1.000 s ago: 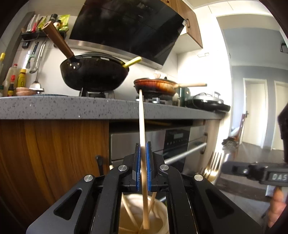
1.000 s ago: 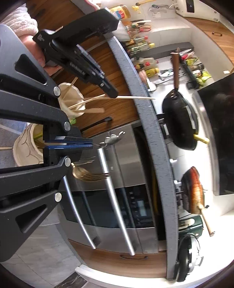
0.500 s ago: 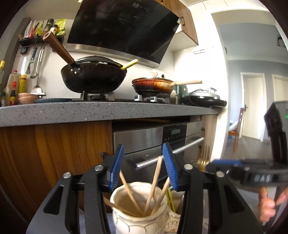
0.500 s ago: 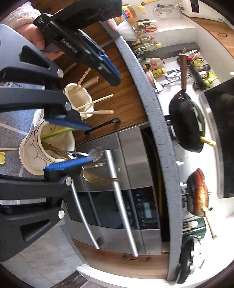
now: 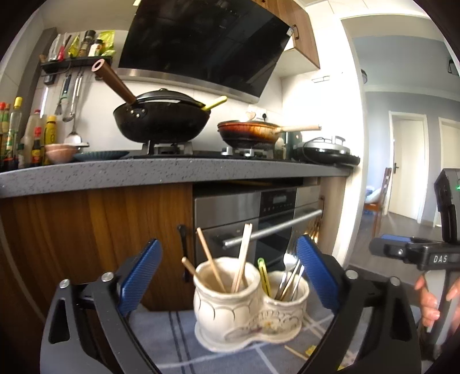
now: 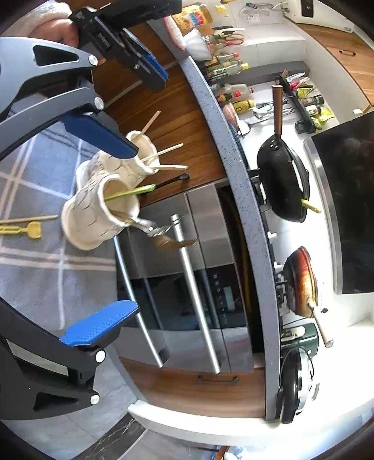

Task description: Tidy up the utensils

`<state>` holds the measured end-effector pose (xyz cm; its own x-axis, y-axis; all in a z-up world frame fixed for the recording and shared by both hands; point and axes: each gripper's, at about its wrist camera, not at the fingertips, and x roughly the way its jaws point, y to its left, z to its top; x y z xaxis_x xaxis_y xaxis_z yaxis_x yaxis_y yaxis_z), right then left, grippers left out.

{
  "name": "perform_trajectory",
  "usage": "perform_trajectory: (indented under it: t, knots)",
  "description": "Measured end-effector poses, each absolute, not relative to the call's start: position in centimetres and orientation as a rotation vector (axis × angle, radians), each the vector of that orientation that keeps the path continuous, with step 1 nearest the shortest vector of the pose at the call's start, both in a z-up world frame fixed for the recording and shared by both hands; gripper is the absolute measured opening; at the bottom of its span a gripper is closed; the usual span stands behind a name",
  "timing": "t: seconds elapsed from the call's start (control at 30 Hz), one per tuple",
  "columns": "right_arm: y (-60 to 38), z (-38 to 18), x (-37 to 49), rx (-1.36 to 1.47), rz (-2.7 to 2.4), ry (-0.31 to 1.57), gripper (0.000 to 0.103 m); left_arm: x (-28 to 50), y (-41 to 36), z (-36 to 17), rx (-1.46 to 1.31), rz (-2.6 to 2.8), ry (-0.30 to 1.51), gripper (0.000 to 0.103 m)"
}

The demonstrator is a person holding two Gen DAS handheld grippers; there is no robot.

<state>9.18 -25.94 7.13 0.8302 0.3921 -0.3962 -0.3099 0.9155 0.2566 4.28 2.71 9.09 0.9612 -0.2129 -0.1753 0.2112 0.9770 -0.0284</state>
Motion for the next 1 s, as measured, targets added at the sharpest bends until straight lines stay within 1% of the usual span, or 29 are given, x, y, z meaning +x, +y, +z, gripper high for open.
perform_trajectory:
  t: [0.37, 0.57, 0.77, 1.0]
  knots:
    - [-27.3, 4.9, 6.8, 0.106, 0.293, 0.503, 0.097, 1.9, 2.1, 7.6, -0.003, -0.214, 0.275, 0.098]
    - [-27.7, 2.5, 6.0, 0.072, 0.301, 0.571, 0.097, 1.5, 1.5, 5.1, 0.01, -0.216, 0.381, 0.098]
    - [-27.8, -0.9, 5.4, 0.036, 0.322, 0.658, 0.097, 1.1, 0.3, 1.4, 0.034, -0.225, 0.501, 0.098]
    - [-27.0, -4.4, 5.4, -0.01, 0.338, 0.751, 0.097, 0.9, -0.6, -2.0, 0.044, -0.241, 0.586, 0.098]
